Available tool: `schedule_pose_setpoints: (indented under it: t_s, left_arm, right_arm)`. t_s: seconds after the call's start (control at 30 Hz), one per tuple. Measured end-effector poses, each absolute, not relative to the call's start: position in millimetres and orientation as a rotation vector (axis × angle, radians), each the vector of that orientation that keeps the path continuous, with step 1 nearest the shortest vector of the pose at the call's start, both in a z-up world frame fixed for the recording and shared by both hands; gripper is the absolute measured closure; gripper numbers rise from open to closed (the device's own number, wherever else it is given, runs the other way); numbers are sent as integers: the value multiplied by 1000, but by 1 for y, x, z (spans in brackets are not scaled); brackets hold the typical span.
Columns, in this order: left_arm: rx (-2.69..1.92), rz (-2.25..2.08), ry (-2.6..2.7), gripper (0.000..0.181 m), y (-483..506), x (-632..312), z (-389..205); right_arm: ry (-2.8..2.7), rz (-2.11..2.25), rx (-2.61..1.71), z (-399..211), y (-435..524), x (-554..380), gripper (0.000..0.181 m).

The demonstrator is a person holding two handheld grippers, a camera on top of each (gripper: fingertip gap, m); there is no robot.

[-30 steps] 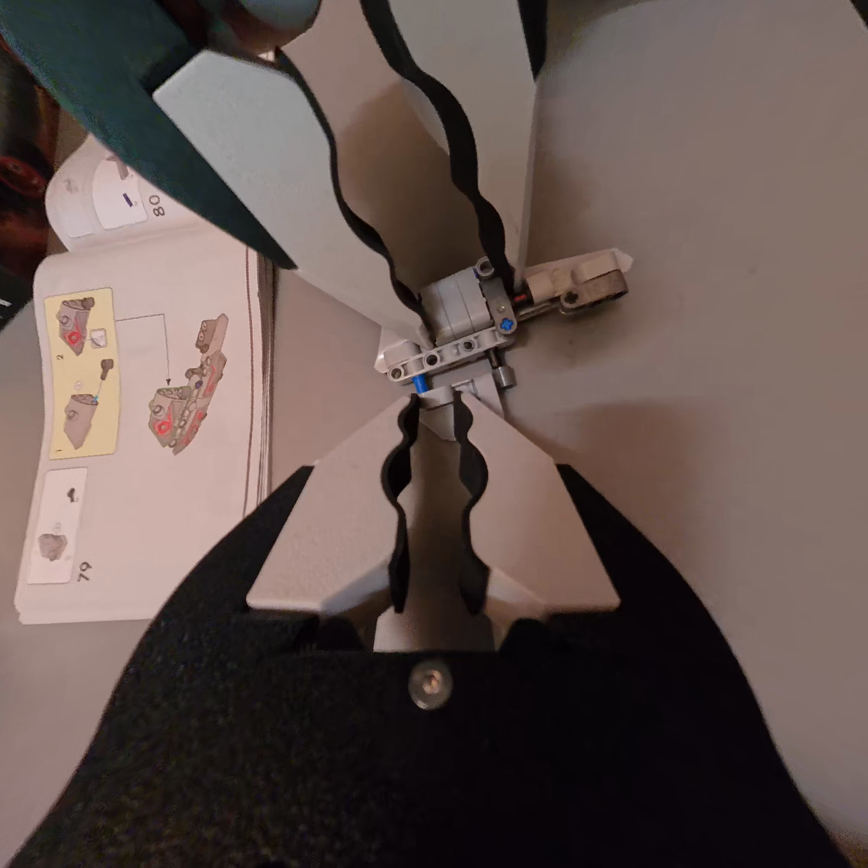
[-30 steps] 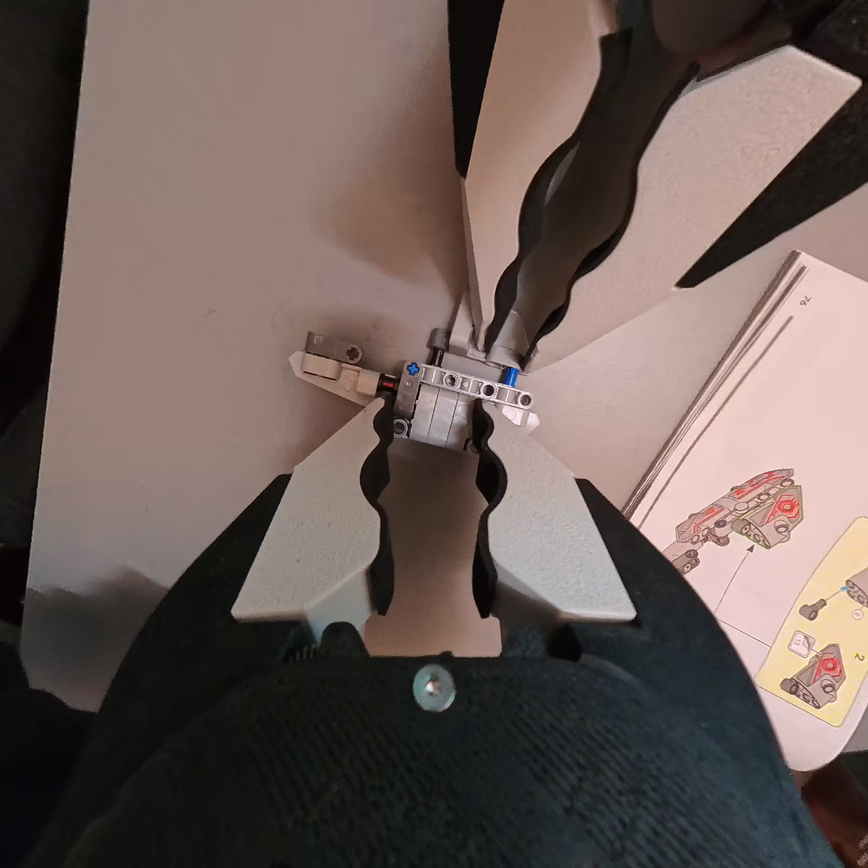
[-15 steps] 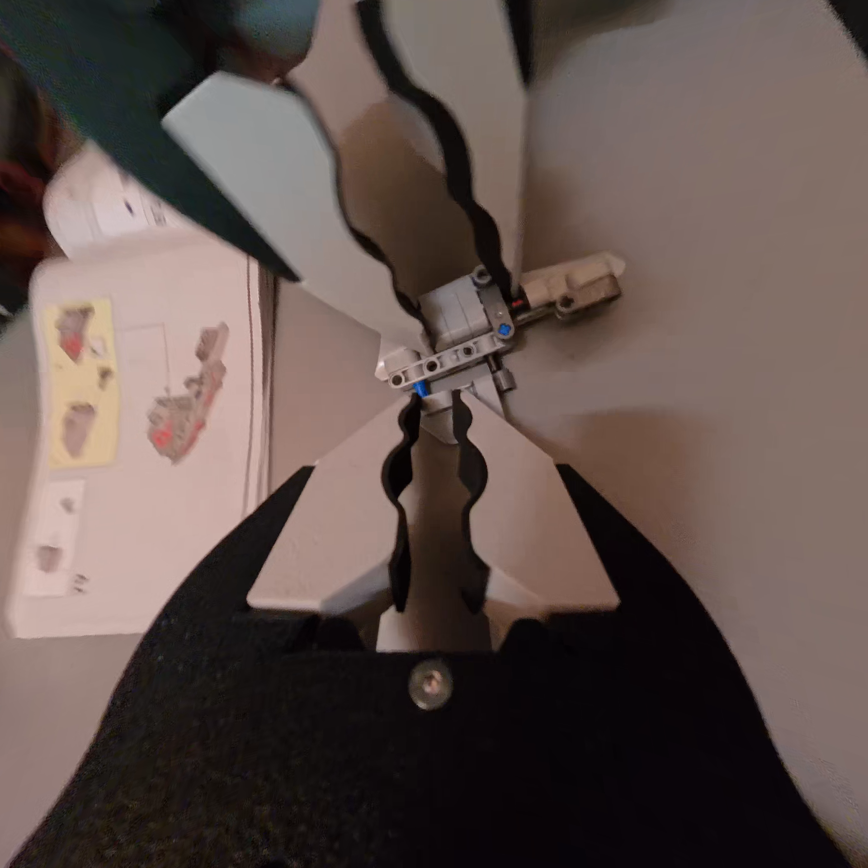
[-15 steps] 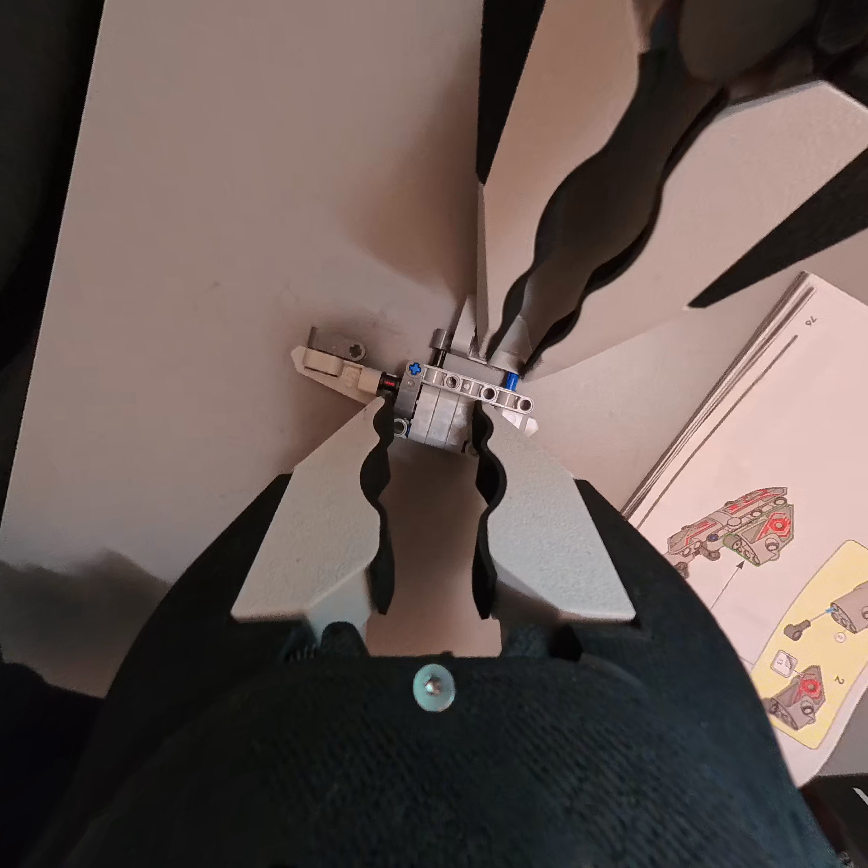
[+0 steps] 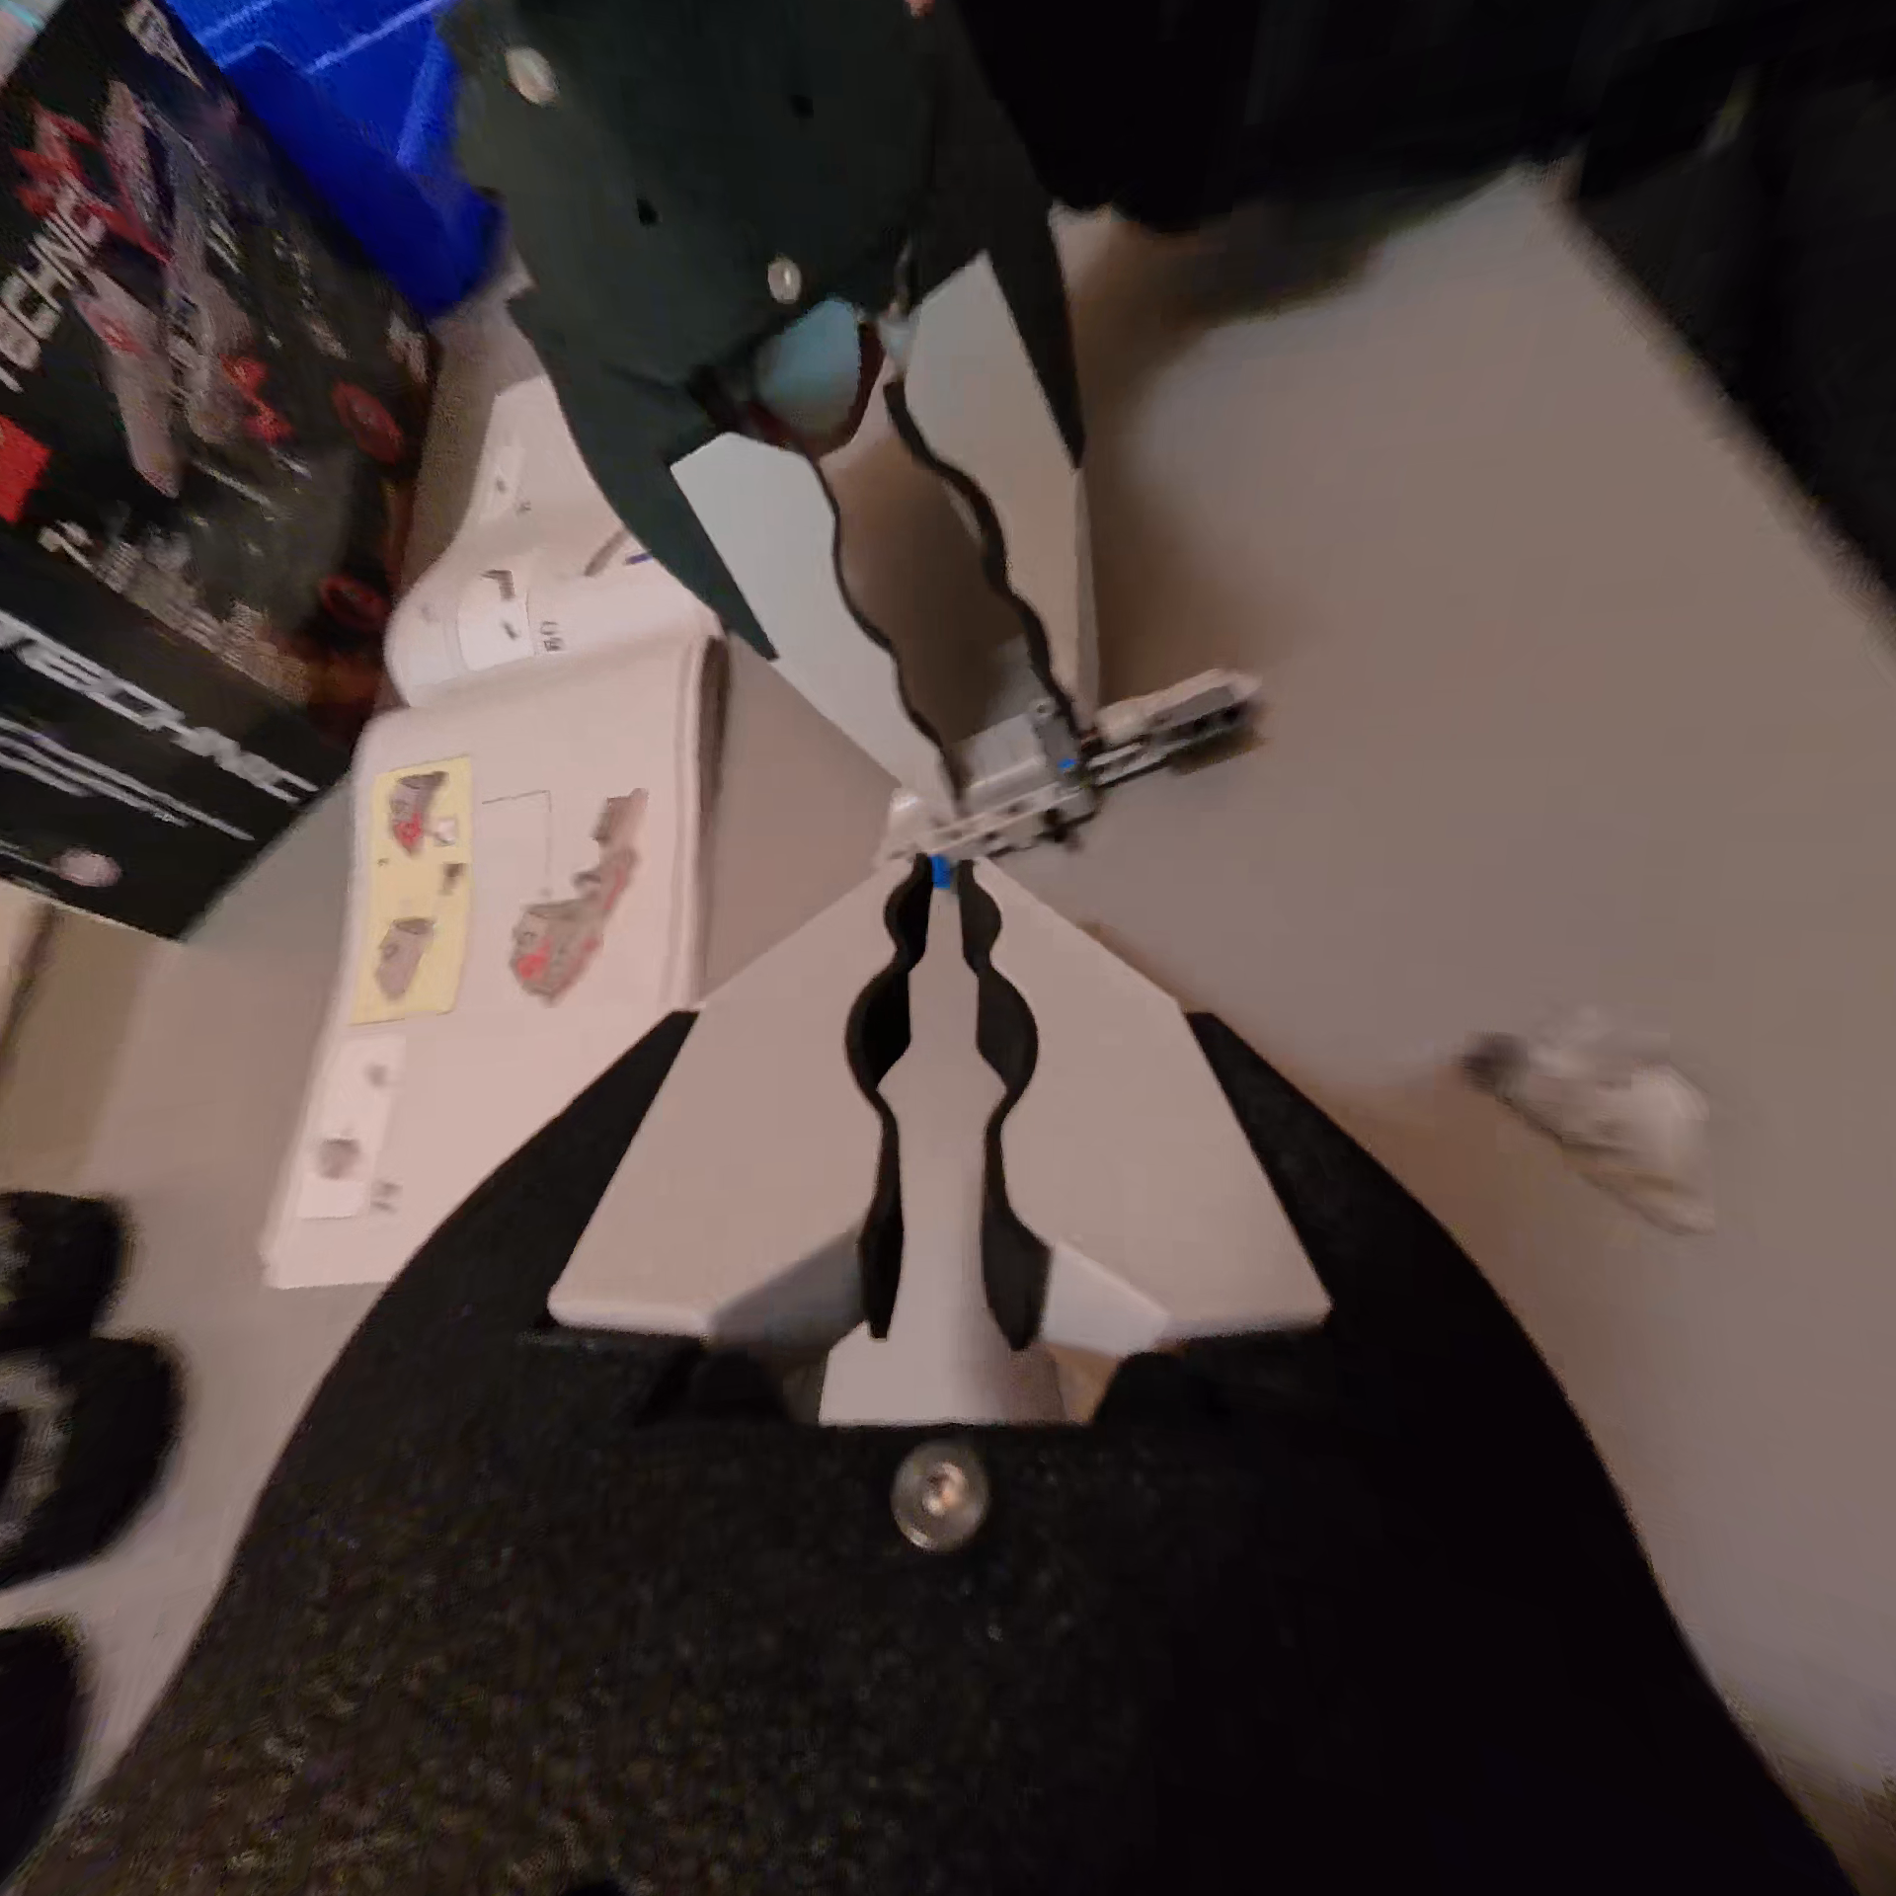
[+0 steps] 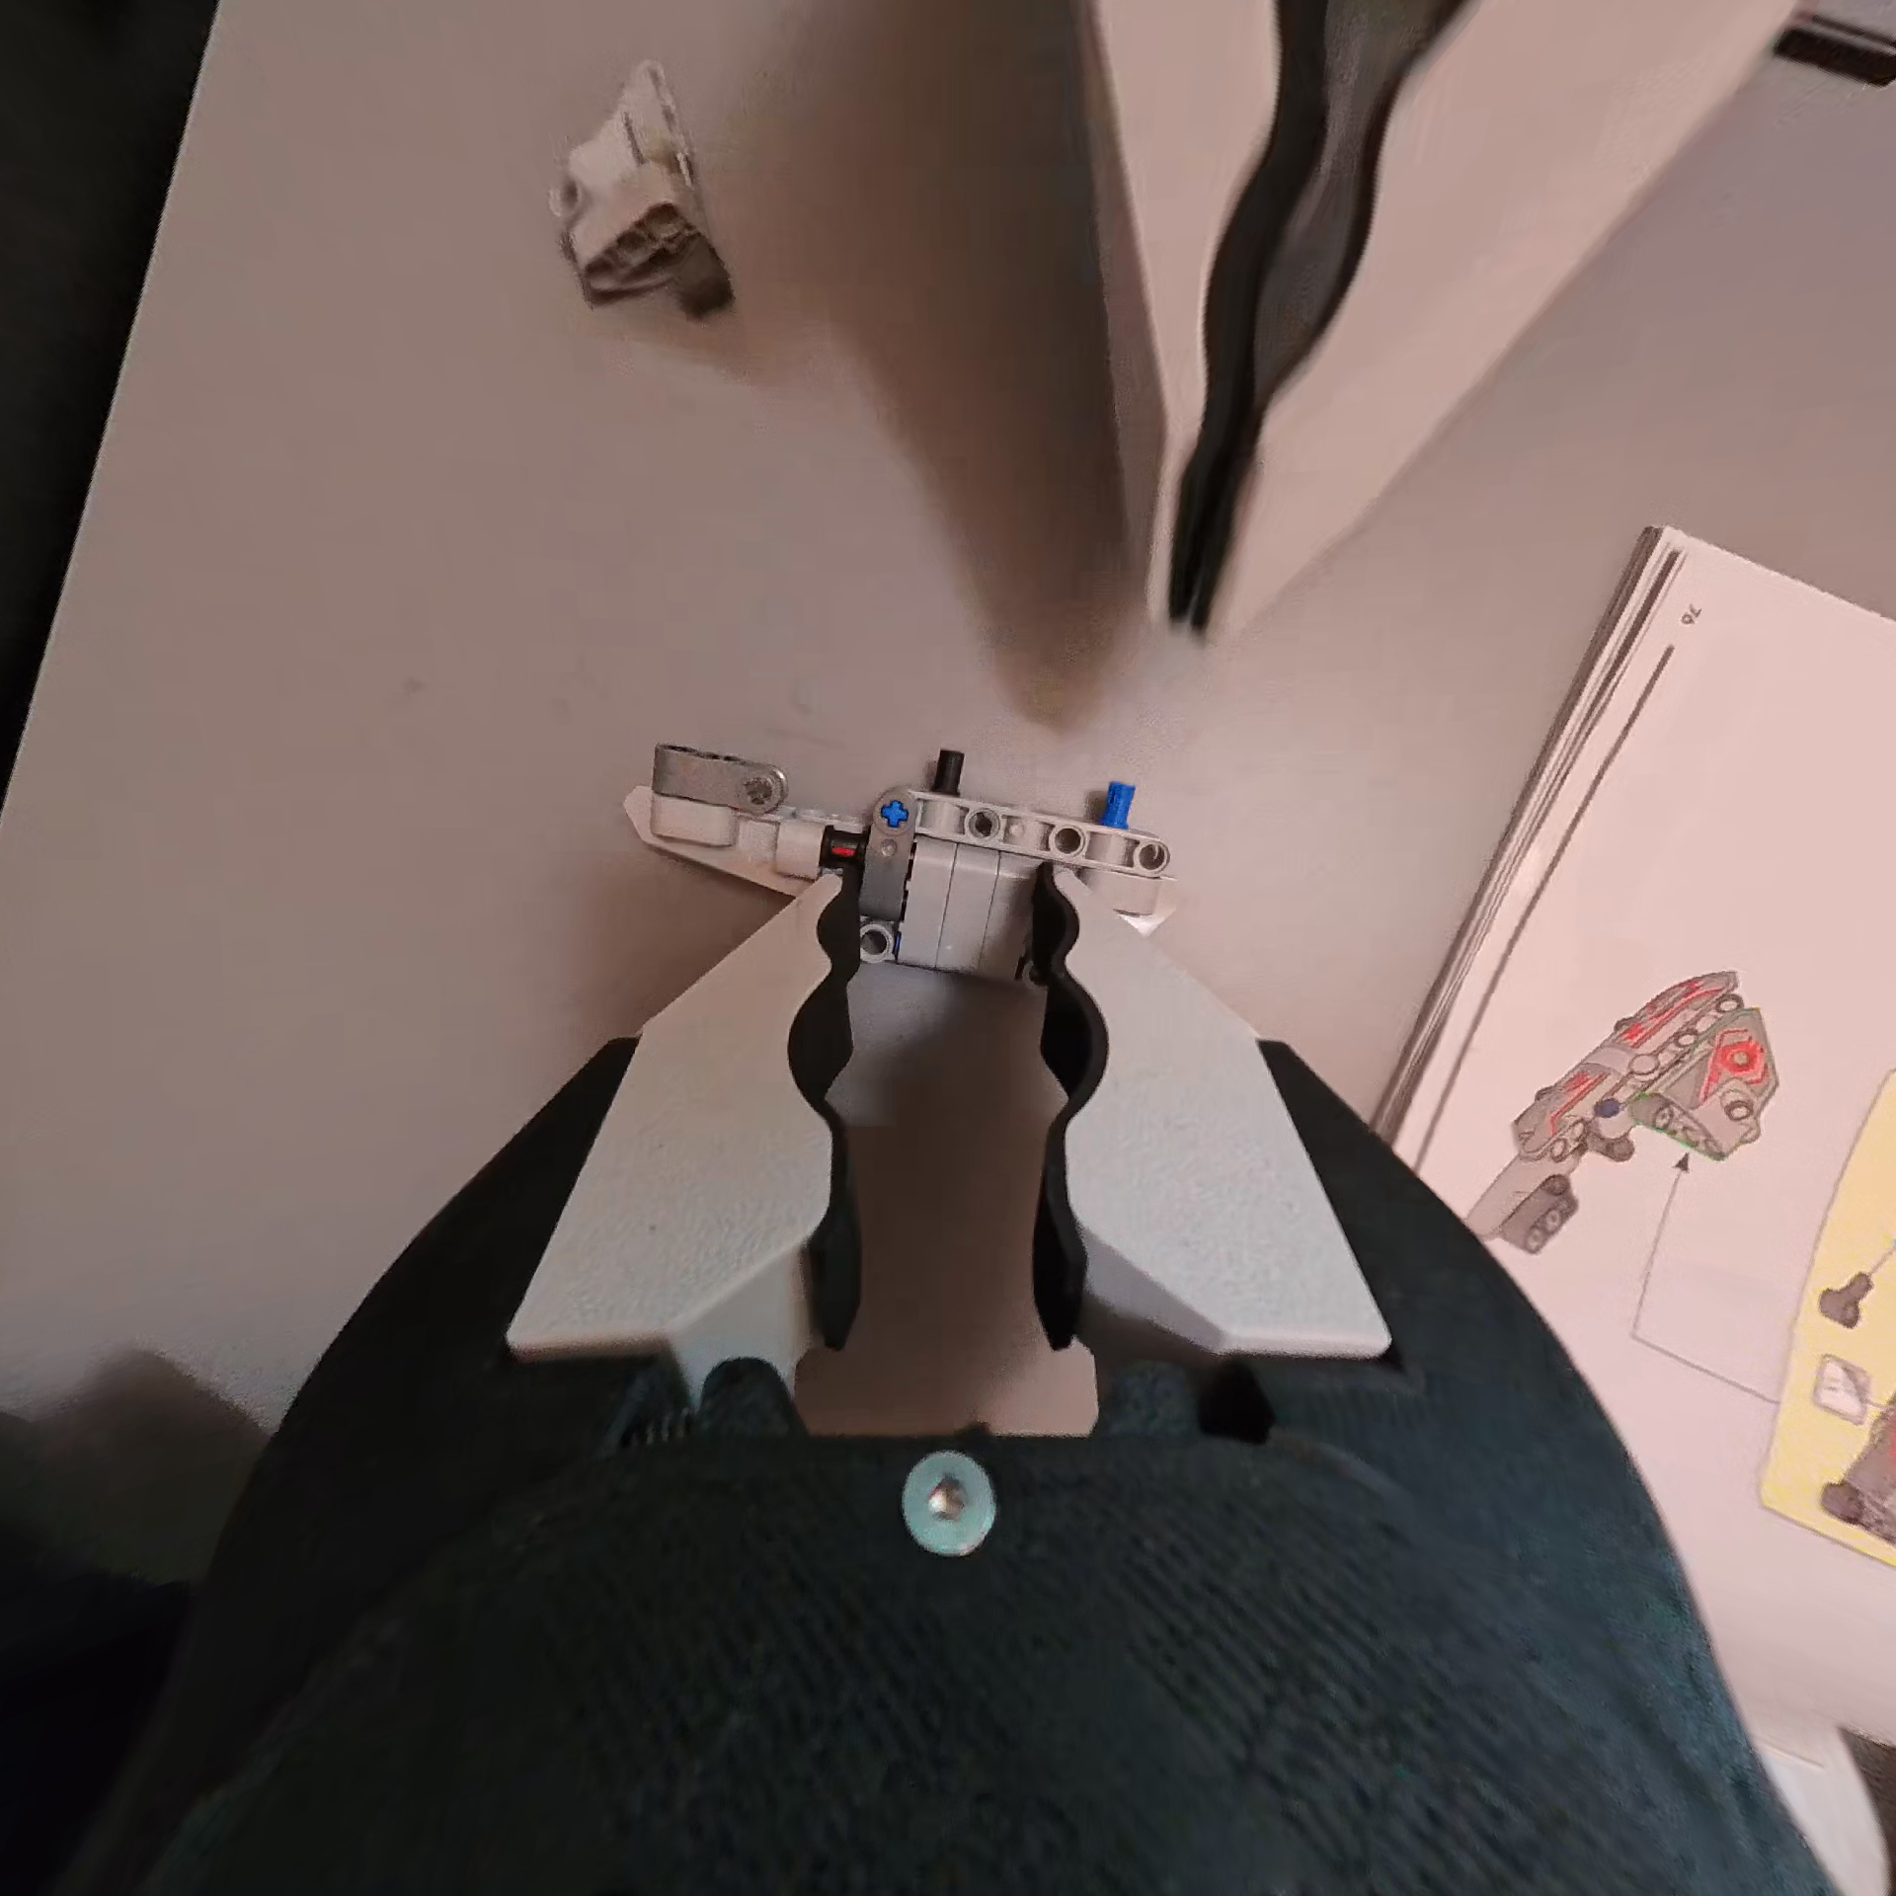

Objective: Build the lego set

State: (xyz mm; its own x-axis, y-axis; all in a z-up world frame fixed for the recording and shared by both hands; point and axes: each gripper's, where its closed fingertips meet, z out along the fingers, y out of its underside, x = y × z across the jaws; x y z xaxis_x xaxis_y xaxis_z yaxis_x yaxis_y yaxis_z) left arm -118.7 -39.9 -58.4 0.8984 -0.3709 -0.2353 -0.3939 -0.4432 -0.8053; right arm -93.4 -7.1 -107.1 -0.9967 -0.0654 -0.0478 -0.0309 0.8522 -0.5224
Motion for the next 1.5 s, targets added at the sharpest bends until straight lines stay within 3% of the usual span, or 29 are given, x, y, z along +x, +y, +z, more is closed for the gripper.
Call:
schedule_pose_setpoints:
  t_s: [0.03, 0.13, 0.47, 0.73, 0.87, 1.5]
  left_arm:
    - [-2088, -76, 484, 175, -50, -110, -53]
    - [-2194, -258, 404, 159, -83, -73, -60]
    - [-2381, -166, 294, 163, -134, -23, -103]
    - [-2380, 163, 181, 163, -112, -89, -103]
    - [-2281, -9, 208, 175, -110, -61, -85]
    - [-2353, 47, 239, 174, -101, -60, -101]
  right_arm:
    - [2967, -854, -67, -107, -7, -93, 149]
    - [2978, -910, -61, -107, -8, -90, 149]
    - [3001, -975, -90, -109, -14, -88, 149]
    - [3006, -957, -78, -109, -15, -84, 149]
    - [3004, -965, -71, -110, -15, -83, 149]
    - [2976, -1002, -85, -110, -17, -82, 149]
